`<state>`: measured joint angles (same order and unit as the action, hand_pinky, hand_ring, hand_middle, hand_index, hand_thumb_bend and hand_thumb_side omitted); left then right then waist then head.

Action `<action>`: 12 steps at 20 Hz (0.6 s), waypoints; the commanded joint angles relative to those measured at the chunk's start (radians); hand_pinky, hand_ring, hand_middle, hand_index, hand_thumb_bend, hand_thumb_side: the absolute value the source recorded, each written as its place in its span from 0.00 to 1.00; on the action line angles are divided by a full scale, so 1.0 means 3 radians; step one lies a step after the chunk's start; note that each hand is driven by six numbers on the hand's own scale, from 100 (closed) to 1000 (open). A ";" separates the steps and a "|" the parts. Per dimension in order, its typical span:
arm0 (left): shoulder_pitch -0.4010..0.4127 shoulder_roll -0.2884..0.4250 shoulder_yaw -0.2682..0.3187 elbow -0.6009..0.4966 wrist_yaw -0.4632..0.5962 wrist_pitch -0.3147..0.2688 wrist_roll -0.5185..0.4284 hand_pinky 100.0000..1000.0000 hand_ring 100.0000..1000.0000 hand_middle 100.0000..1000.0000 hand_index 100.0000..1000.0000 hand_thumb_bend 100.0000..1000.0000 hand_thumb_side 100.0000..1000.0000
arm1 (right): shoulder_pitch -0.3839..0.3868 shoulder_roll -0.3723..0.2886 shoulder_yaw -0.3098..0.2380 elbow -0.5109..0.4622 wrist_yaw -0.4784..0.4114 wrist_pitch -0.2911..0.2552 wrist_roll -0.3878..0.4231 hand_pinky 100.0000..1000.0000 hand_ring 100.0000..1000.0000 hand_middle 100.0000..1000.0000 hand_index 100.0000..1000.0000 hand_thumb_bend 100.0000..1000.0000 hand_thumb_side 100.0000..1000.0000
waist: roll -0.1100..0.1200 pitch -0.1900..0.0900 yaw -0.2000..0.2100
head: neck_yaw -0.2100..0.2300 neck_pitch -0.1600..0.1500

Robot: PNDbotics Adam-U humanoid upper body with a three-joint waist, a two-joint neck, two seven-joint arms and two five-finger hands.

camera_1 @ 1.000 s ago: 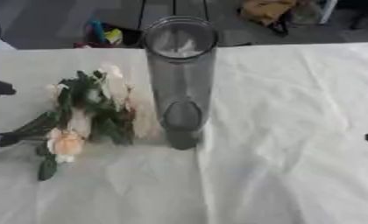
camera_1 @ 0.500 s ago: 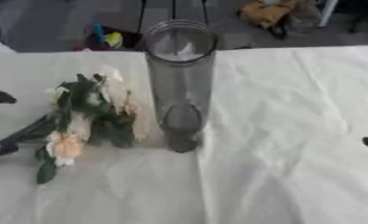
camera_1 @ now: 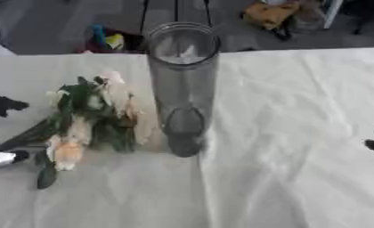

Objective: Arrange flowers into the vase.

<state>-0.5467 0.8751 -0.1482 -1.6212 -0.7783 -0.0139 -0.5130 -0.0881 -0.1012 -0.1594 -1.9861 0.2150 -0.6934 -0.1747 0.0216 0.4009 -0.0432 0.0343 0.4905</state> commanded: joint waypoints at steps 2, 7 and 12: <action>-0.0065 0.0044 -0.0043 0.0021 -0.0137 -0.0001 0.0103 0.72 0.73 0.81 0.98 0.45 0.62 | -0.0017 -0.0012 0.0003 -0.0046 -0.0026 0.0001 0.0023 0.68 0.77 0.69 0.87 0.00 1.00 | 0.0007 -0.0048 -0.0004 | 0.0021 -0.0023; -0.0087 0.0002 -0.0092 0.0085 -0.0268 0.0004 0.0158 0.69 0.70 0.79 0.97 0.44 0.60 | -0.0028 -0.0008 0.0007 -0.0046 -0.0036 0.0009 0.0041 0.68 0.78 0.69 0.87 0.00 1.00 | 0.0002 -0.0038 0.0012 | 0.0034 -0.0020; -0.0100 -0.0028 -0.0100 0.0164 -0.0346 0.0020 0.0178 0.68 0.68 0.78 0.96 0.41 0.57 | -0.0039 -0.0004 0.0011 -0.0046 -0.0044 0.0015 0.0058 0.68 0.78 0.69 0.87 0.00 1.00 | -0.0002 -0.0028 0.0026 | 0.0044 -0.0028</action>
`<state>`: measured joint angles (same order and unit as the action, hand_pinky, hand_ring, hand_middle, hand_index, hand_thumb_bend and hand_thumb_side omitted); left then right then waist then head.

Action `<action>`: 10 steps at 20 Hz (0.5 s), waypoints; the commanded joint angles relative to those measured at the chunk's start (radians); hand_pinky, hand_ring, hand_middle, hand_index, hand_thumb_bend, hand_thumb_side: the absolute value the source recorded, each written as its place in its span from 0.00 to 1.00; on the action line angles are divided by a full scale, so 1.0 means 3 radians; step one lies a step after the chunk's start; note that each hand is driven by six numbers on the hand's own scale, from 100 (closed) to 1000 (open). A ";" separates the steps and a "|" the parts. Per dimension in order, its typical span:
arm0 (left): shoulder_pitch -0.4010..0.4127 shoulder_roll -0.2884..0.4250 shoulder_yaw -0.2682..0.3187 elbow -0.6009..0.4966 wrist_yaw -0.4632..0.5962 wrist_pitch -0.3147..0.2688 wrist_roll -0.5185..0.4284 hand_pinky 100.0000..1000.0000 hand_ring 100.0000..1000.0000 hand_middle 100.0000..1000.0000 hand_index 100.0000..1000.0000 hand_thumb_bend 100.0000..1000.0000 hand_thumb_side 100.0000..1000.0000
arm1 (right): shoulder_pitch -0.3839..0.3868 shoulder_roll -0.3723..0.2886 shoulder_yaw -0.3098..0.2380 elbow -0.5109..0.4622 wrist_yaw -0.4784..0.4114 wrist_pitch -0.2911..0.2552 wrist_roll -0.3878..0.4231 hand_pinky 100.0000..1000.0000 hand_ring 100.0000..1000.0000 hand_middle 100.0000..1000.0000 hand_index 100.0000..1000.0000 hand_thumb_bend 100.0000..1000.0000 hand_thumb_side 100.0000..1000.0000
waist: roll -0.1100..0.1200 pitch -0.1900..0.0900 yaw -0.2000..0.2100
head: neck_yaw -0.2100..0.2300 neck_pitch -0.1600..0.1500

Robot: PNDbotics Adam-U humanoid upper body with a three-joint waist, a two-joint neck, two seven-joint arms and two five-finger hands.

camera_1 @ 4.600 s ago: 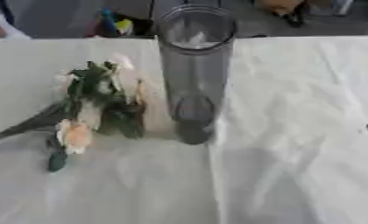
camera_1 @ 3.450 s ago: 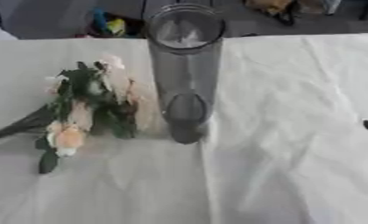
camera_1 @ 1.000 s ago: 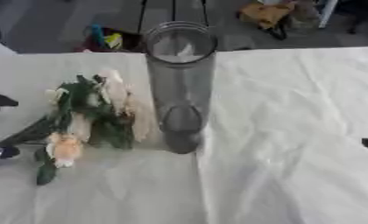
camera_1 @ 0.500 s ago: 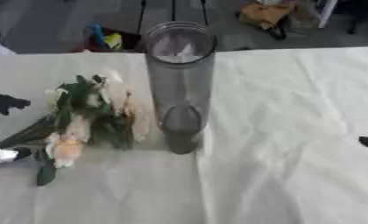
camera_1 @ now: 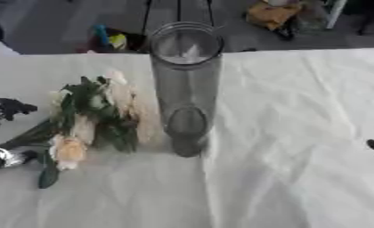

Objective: Arrange flowers into the vase.

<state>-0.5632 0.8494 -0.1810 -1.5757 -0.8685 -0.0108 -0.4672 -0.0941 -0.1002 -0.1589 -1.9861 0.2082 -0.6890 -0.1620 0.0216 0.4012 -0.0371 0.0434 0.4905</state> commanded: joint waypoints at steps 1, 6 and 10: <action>-0.0047 0.0052 0.0008 0.0029 -0.0048 0.0012 0.0031 0.67 0.67 0.77 0.95 0.38 0.55 | -0.0020 -0.0007 0.0010 -0.0046 -0.0023 0.0001 0.0018 0.68 0.78 0.69 0.87 0.00 1.00 | -0.0002 -0.0027 0.0007 | 0.0015 -0.0031; -0.0070 0.0015 0.0006 0.0084 -0.0057 0.0028 0.0078 0.63 0.63 0.75 0.93 0.32 0.54 | -0.0031 -0.0001 0.0013 -0.0046 -0.0032 0.0015 0.0035 0.68 0.78 0.69 0.87 0.00 1.00 | -0.0003 -0.0020 0.0009 | 0.0016 -0.0040; -0.0078 0.0007 0.0002 0.0101 -0.0053 0.0029 0.0092 0.63 0.63 0.75 0.93 0.32 0.54 | -0.0033 0.0001 0.0012 -0.0046 -0.0038 0.0019 0.0043 0.68 0.78 0.69 0.87 0.00 1.00 | -0.0003 -0.0018 0.0008 | 0.0017 -0.0041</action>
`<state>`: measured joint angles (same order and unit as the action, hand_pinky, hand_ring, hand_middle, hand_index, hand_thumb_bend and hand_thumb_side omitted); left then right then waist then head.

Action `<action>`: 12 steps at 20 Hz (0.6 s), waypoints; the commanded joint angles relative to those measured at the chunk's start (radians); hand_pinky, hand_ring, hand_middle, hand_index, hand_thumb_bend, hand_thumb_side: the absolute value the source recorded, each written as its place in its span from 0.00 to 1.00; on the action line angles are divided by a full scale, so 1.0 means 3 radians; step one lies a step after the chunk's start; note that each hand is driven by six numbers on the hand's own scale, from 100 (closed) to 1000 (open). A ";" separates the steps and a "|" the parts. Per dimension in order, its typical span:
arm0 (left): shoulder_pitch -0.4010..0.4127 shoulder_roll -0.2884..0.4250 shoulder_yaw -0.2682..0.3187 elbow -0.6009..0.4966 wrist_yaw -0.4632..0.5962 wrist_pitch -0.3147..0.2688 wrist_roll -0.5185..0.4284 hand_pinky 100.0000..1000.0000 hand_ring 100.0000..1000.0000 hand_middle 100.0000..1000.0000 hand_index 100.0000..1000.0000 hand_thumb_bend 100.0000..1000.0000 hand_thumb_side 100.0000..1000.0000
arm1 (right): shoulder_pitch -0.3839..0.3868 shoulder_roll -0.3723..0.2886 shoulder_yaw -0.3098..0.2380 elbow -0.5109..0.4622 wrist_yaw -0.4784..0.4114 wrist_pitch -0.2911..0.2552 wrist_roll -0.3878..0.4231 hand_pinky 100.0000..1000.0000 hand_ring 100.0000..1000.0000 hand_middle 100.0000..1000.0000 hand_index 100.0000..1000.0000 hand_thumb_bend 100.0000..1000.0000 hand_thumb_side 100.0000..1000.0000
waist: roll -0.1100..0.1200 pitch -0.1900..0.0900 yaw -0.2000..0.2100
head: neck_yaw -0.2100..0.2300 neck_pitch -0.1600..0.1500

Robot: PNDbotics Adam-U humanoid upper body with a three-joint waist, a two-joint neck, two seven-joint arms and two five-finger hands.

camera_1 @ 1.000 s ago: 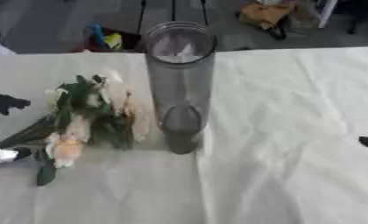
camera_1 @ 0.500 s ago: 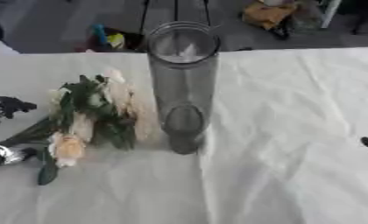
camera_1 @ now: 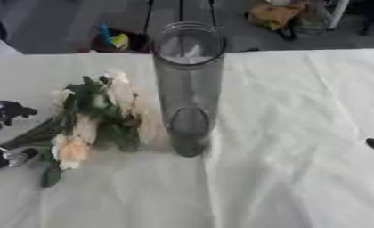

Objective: Arrange flowers into the vase.

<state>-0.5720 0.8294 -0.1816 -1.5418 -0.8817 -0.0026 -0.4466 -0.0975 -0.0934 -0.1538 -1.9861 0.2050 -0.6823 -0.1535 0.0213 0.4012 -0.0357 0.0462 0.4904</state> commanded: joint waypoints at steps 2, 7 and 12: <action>-0.0056 0.0054 0.0002 0.0017 -0.0006 0.0008 0.0017 0.59 0.59 0.72 0.91 0.29 0.52 | -0.0028 -0.0013 -0.0003 -0.0046 -0.0028 -0.0001 0.0020 0.68 0.78 0.69 0.87 0.00 1.00 | -0.0001 -0.0009 -0.0010 | 0.0016 -0.0054; -0.0071 0.0026 -0.0001 0.0062 0.0012 0.0019 0.0018 0.54 0.55 0.69 0.89 0.26 0.51 | -0.0039 0.0001 -0.0001 -0.0046 -0.0028 0.0013 0.0033 0.68 0.78 0.69 0.88 0.00 1.00 | 0.0001 0.0003 -0.0021 | 0.0021 -0.0060; -0.0079 0.0019 -0.0015 0.0078 -0.0018 0.0022 0.0016 0.55 0.55 0.69 0.89 0.28 0.47 | -0.0050 0.0010 0.0003 -0.0046 -0.0031 0.0023 0.0048 0.68 0.78 0.69 0.88 0.00 1.00 | 0.0003 0.0013 -0.0031 | 0.0027 -0.0066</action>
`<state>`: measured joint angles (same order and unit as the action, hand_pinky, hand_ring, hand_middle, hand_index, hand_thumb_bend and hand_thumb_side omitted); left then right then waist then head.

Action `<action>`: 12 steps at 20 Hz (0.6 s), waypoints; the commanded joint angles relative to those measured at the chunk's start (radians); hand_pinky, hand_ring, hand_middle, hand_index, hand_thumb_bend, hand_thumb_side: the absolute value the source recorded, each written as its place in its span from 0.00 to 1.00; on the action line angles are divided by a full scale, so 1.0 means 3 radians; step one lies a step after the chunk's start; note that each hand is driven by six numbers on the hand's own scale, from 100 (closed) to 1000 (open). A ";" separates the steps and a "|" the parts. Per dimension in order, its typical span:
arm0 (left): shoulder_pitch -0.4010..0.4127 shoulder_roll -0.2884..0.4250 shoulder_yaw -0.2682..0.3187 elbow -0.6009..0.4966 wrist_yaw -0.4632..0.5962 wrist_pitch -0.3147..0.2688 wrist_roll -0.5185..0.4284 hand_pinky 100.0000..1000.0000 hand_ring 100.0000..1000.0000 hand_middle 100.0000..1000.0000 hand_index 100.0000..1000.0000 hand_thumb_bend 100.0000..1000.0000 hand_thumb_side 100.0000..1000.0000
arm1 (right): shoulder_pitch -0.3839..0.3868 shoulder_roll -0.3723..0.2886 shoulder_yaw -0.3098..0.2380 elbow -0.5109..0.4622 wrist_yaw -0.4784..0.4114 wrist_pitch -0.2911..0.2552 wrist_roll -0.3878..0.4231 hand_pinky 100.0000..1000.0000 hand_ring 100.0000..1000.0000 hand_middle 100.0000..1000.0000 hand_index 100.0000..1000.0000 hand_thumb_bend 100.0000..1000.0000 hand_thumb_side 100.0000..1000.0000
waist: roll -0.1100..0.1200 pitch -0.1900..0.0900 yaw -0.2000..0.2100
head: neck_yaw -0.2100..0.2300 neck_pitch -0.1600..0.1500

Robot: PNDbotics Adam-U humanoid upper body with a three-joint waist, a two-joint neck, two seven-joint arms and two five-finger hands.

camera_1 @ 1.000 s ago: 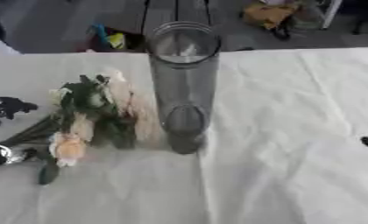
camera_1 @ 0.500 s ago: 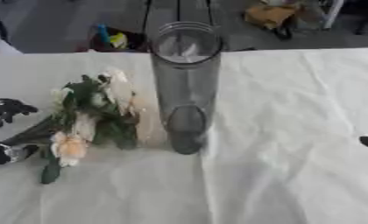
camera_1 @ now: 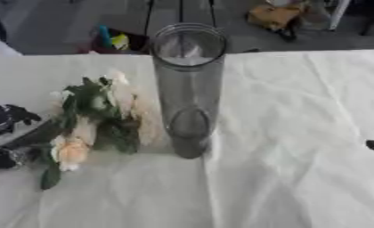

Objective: Arrange flowers into the vase.

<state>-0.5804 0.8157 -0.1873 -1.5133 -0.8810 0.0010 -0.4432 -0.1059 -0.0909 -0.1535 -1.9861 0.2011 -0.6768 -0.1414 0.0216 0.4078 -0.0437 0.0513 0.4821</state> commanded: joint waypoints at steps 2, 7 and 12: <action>-0.0049 0.0064 -0.0003 -0.0008 -0.0051 0.0002 -0.0004 0.55 0.55 0.69 0.89 0.28 0.43 | -0.0024 0.0005 0.0002 -0.0046 -0.0019 0.0007 0.0012 0.68 0.78 0.69 0.88 0.00 1.00 | 0.0003 -0.0007 -0.0010 | 0.0012 -0.0041; -0.0059 0.0045 -0.0002 0.0023 -0.0123 0.0014 0.0014 0.53 0.54 0.68 0.88 0.20 0.40 | -0.0034 0.0014 0.0005 -0.0046 -0.0026 0.0019 0.0026 0.68 0.78 0.69 0.88 0.00 1.00 | 0.0006 0.0000 -0.0018 | 0.0012 -0.0054; -0.0064 0.0034 -0.0013 0.0049 -0.0169 0.0042 0.0063 0.51 0.52 0.66 0.87 0.19 0.40 | -0.0044 0.0023 0.0007 -0.0046 -0.0028 0.0030 0.0045 0.68 0.78 0.69 0.88 0.00 1.00 | 0.0009 0.0011 -0.0026 | 0.0013 -0.0059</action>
<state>-0.5830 0.8071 -0.1931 -1.4965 -0.9214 0.0112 -0.4309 -0.1145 -0.0812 -0.1533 -1.9861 0.1989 -0.6680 -0.1314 0.0216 0.4139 -0.0501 0.0520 0.4742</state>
